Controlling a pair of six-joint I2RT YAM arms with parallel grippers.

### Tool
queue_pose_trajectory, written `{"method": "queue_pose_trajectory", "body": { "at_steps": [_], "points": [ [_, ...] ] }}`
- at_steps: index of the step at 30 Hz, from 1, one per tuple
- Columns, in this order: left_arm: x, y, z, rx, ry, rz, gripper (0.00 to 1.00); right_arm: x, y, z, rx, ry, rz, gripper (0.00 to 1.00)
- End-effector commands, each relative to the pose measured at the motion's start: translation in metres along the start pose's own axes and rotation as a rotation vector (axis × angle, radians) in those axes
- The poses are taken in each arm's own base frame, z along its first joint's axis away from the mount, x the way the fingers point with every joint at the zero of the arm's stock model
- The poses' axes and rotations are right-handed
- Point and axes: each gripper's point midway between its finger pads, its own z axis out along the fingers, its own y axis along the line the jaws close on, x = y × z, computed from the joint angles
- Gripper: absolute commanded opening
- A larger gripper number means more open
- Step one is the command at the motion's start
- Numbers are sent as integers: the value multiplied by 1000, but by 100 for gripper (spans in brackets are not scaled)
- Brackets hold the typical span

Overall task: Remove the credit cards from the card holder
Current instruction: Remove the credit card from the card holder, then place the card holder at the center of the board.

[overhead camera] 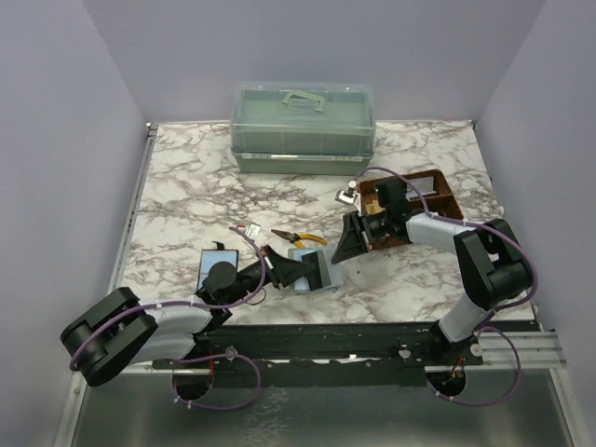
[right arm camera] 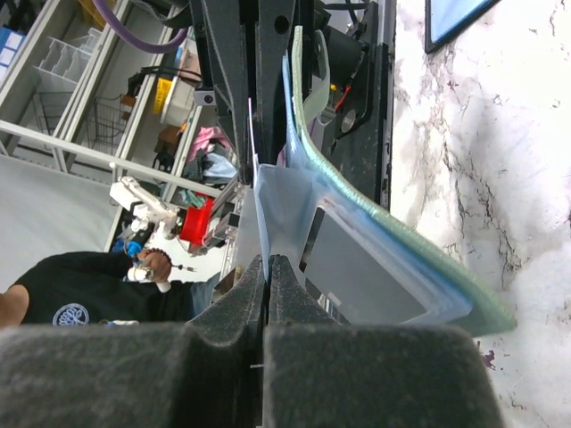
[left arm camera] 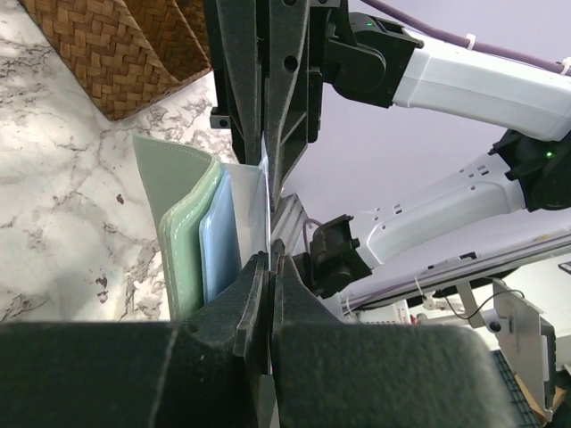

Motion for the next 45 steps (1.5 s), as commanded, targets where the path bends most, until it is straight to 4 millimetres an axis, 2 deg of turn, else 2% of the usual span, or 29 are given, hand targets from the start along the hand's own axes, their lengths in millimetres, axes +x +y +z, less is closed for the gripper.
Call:
{"method": "queue_pose_trajectory", "body": {
  "at_steps": [1,12,19,22,29,34,36,38,40,45],
  "points": [
    [-2,-5,-6,18,-2,19,0,0,5,-2,-16,0,-27,0],
    [-20,-4,-31,-66,-81,34,0,-3,-16,-4,117,-18,-36,0],
    [-18,1,-40,-80,-93,19,0,-6,-51,-14,340,14,-88,0],
    [-20,-2,-40,-80,-93,31,0,-4,-60,-14,374,23,-66,0],
    [-20,-5,-40,-89,-78,66,0,4,-73,8,386,103,0,0],
    [-18,-9,-45,-83,-62,80,0,-8,-85,22,352,141,64,1],
    [-17,-11,-48,-85,-56,92,0,-5,-94,30,349,185,103,2],
    [-18,-14,-51,-80,-59,105,0,-2,-101,39,347,218,129,7],
    [-20,-16,-54,-77,-68,116,0,2,-103,46,328,242,146,22],
    [-21,-18,-59,-72,-79,126,0,-3,-91,57,232,253,132,44]
  ]
}}
